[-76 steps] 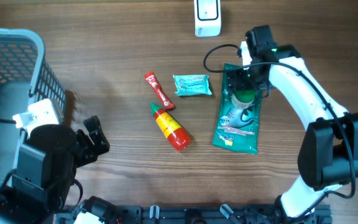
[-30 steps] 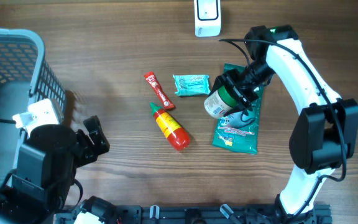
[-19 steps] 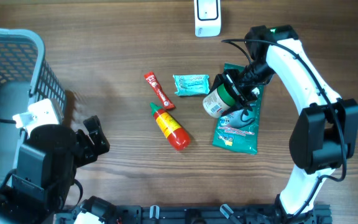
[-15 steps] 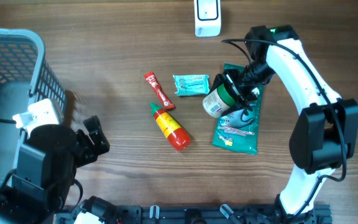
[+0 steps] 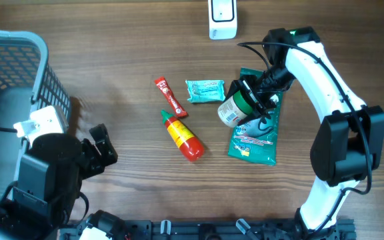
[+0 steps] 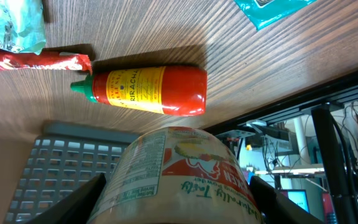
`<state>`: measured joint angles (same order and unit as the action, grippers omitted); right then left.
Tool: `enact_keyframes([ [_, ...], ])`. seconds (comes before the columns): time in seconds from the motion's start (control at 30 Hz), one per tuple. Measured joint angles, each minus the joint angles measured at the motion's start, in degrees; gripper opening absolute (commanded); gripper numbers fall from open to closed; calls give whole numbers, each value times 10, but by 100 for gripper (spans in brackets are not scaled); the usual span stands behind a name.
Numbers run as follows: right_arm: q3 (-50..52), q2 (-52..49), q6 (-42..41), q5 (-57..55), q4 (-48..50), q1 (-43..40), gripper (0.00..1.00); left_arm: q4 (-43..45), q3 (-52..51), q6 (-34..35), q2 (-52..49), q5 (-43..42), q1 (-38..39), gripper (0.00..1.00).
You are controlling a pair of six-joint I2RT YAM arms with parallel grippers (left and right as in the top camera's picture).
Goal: Scan the item barcode
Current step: 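Lift the jar with the right gripper up to the white scanner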
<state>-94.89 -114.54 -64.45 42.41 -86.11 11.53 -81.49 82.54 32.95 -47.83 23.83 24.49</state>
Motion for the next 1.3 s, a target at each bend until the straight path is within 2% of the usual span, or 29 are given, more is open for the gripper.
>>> enact_keyframes([
  [0.07,0,0,5,0,0,0,56,0,0,0,0,0,0,100],
  [0.1,0,0,9,-2,0,0,50,0,0,0,0,0,0,100],
  [0.17,0,0,17,-15,7,0,48,0,0,0,0,0,0,100],
  [0.23,0,0,37,-39,40,0,34,0,0,0,0,0,0,100],
  [0.27,0,0,59,-51,80,0,31,0,0,0,0,0,0,100],
  [0.3,0,0,76,-61,109,0,31,0,0,0,0,0,0,100],
  [0.4,-1,0,132,-91,205,0,44,0,0,0,0,0,0,100],
  [0.5,-1,0,188,-113,310,-1,46,0,0,0,0,0,0,100],
  [0.57,-2,0,215,-124,345,-5,46,0,0,0,0,0,0,100],
  [0.73,-2,29,252,-218,358,-14,45,0,0,0,0,0,0,100],
  [0.93,-13,165,258,-335,342,-5,47,0,0,0,0,0,0,100],
  [1.0,-18,179,258,-372,361,9,48,0,0,0,0,0,0,100],
  [1.13,-14,160,262,-453,485,32,49,0,0,0,0,0,0,100],
  [1.3,-11,81,282,-485,655,33,51,0,0,0,0,0,0,100],
])
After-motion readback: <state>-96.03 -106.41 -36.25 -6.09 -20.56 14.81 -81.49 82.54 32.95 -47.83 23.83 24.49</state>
